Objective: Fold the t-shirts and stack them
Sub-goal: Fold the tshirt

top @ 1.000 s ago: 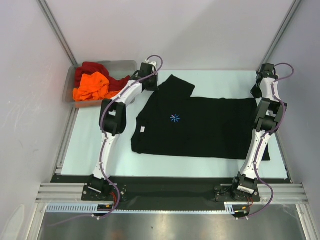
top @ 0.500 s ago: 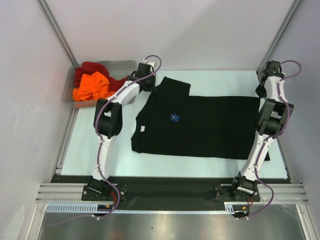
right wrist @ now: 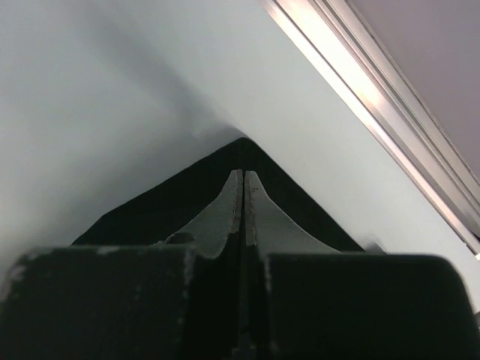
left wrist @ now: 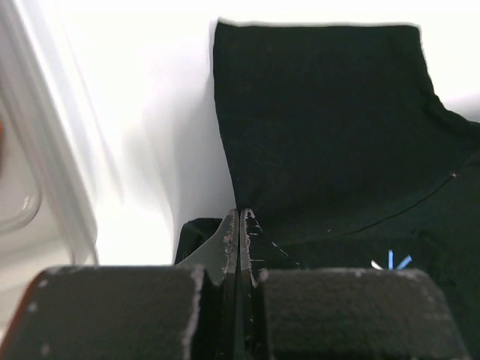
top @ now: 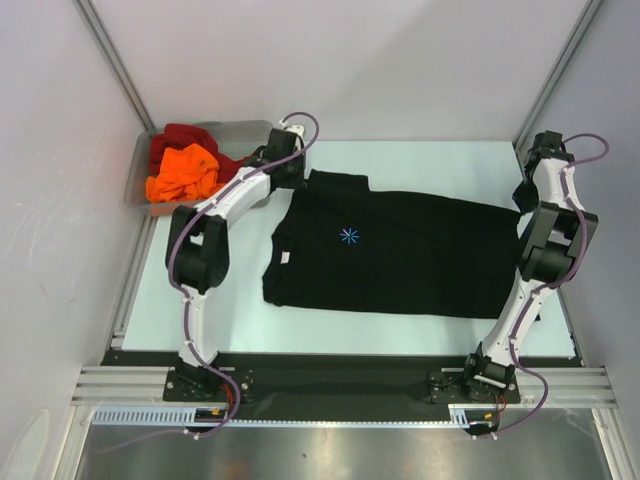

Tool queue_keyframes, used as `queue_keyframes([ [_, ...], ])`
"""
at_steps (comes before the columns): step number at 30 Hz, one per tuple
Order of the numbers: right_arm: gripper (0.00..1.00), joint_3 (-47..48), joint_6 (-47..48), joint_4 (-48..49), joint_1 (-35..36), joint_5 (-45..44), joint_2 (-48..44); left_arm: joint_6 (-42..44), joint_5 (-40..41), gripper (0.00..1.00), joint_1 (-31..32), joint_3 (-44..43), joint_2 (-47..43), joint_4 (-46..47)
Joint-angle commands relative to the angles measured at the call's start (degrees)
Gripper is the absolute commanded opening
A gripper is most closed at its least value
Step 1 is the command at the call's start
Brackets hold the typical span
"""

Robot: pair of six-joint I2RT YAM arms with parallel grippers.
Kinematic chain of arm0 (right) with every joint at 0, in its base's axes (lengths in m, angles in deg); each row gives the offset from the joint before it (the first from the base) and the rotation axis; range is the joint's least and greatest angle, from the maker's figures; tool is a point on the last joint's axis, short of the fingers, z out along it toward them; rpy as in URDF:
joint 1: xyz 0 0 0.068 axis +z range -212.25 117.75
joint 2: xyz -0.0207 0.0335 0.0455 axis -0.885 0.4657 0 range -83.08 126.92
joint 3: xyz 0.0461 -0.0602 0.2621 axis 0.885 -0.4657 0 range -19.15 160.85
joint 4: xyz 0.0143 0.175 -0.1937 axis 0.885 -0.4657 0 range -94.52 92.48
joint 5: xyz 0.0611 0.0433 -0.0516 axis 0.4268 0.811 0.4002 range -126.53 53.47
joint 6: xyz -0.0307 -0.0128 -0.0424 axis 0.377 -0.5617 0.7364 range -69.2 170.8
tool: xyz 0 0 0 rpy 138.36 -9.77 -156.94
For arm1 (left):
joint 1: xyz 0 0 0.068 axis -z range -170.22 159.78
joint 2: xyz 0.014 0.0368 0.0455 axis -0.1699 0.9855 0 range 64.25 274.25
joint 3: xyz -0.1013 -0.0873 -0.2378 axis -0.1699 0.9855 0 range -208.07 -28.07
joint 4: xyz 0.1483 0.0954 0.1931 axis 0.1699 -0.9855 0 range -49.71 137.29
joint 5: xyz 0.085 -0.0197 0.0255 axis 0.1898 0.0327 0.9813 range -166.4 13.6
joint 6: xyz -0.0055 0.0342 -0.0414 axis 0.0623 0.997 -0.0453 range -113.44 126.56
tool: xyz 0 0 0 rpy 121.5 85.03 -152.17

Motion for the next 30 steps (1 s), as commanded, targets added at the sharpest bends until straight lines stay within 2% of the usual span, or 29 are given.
queue_keyframes([
  [1,0.0,-2.19,-0.57,-0.59,-0.55,-2.74,-6.04,1.2,3.14,0.0,-0.1,4.21,-6.89,0.41],
  [8,0.0,-4.22,-0.3,-3.05,-1.87,-5.2,-9.21,-0.73,2.18,0.0,0.52,12.05,-13.84,0.95],
  [14,0.0,-7.02,0.49,-3.41,-3.45,-7.48,-11.5,0.06,2.52,0.0,2.45,13.29,-14.11,-1.25],
  [21,0.0,-14.4,0.49,-2.18,-5.56,-8.19,-15.89,-4.24,5.06,0.0,2.54,17.85,-16.3,-3.45],
  [30,0.0,-17.75,0.05,-2.8,-6.0,-6.87,-17.21,-6.36,7.44,0.0,2.54,22.78,-19.38,-6.18],
])
